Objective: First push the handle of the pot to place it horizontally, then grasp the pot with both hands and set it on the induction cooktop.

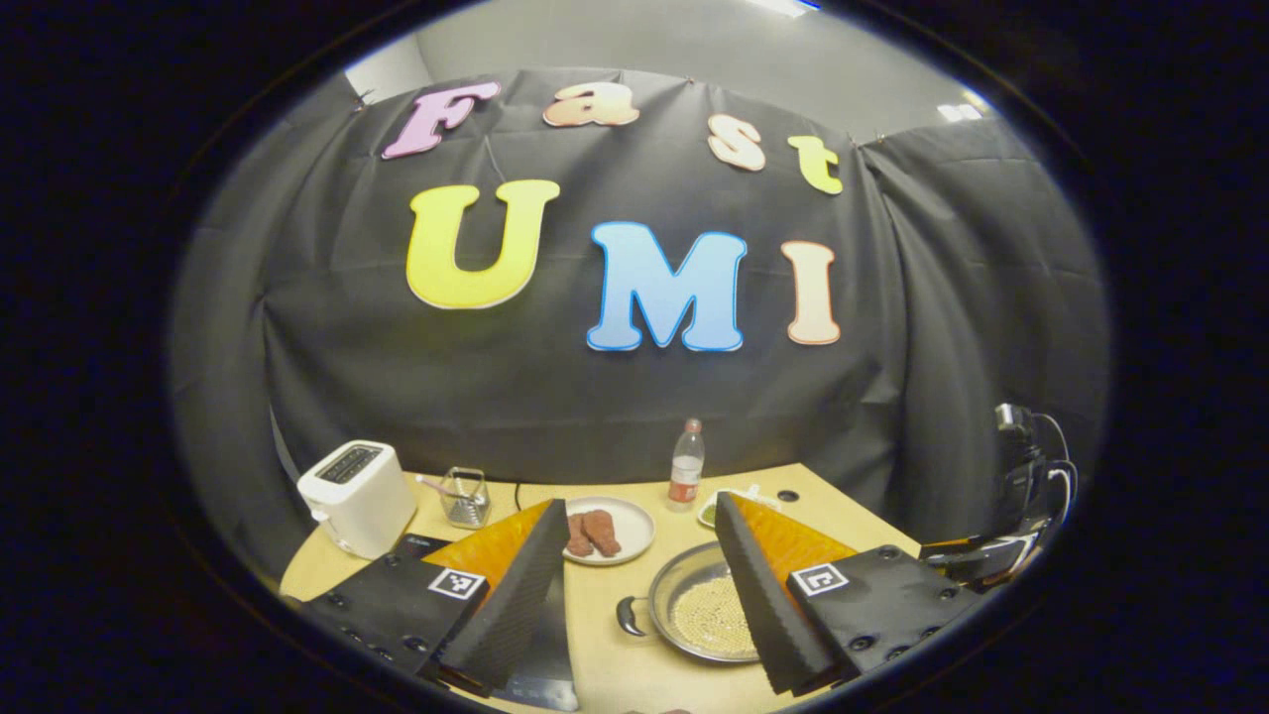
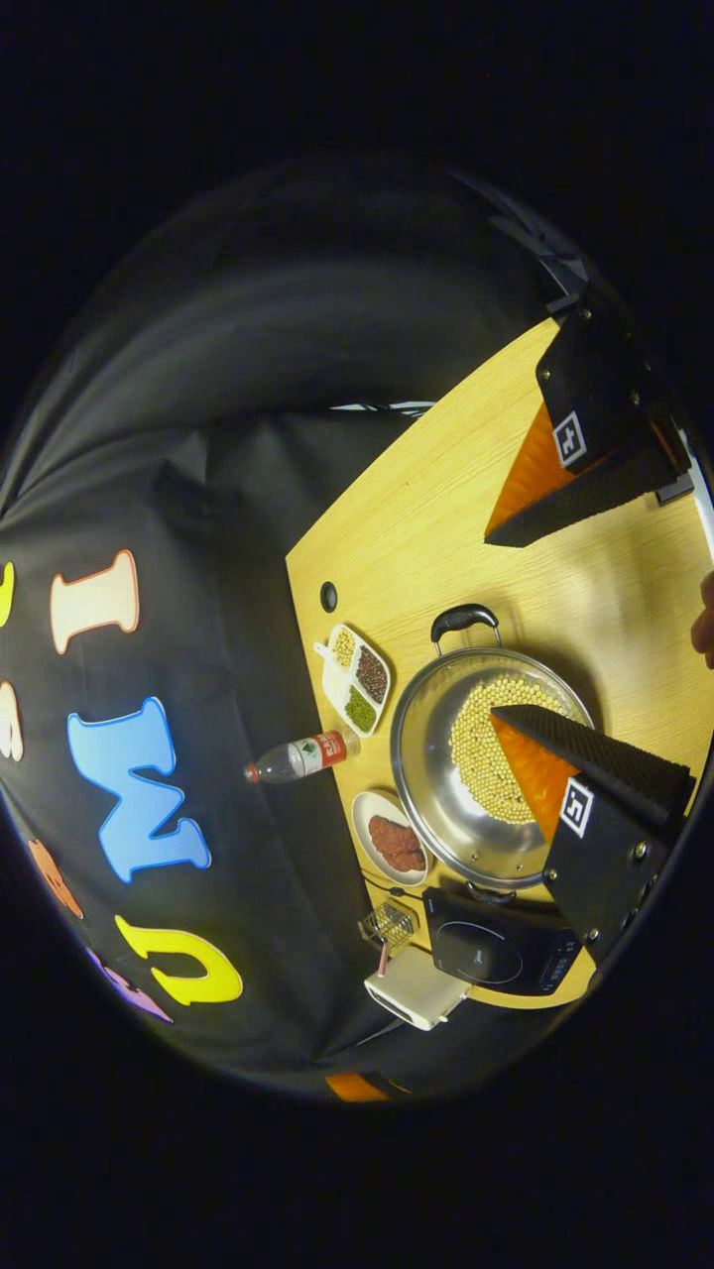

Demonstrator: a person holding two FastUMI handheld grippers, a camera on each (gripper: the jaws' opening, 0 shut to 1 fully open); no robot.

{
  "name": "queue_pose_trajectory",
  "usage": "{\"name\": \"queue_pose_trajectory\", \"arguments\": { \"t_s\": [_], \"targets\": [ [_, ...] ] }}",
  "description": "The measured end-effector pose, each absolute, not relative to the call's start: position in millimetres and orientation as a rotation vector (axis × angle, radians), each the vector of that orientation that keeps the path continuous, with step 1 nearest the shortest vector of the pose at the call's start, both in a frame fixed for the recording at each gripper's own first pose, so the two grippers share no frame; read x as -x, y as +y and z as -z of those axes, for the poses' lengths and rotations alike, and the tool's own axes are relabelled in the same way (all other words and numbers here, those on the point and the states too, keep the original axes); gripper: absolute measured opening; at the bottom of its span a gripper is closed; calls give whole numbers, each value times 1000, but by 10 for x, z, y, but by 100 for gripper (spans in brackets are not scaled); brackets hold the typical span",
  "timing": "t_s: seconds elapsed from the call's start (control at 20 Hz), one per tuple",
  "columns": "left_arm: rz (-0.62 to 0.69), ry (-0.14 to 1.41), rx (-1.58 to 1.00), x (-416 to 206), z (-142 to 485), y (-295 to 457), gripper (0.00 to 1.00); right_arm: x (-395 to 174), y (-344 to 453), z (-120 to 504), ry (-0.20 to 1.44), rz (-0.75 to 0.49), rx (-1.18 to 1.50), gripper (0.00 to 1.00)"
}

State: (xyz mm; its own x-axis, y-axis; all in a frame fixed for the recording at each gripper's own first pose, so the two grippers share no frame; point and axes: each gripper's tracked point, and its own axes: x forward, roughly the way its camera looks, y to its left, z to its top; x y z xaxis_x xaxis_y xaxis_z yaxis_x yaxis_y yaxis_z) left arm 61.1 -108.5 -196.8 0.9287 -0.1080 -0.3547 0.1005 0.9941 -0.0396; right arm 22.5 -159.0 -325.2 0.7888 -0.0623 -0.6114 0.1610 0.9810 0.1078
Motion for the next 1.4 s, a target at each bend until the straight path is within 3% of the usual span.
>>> {"name": "queue_pose_trajectory", "arguments": {
  "t_s": [0.15,0.3,0.6,1.05,1.1,1.15,1.4],
  "targets": [
    [73,437,27,-666,2480,-1200,99,-345,-1579,3284,615,74,-126,98],
    [48,516,13,-732,3064,-1298,94,-513,-1577,3390,604,33,-105,98],
    [-8,657,-18,-754,4080,-1211,96,-848,-1578,3869,663,-37,-63,98],
    [-21,785,-73,-899,4780,-1187,97,-1143,-1719,4413,791,-40,-56,98],
    [-20,799,-72,-899,4837,-1192,94,-1165,-1713,4474,806,-41,-59,90],
    [-20,808,-74,-915,4868,-1190,99,-1181,-1719,4533,819,-40,-58,98],
    [-4,834,-75,-921,4939,-1188,81,-1268,-1614,4661,846,-75,-98,89]
  ]
}}
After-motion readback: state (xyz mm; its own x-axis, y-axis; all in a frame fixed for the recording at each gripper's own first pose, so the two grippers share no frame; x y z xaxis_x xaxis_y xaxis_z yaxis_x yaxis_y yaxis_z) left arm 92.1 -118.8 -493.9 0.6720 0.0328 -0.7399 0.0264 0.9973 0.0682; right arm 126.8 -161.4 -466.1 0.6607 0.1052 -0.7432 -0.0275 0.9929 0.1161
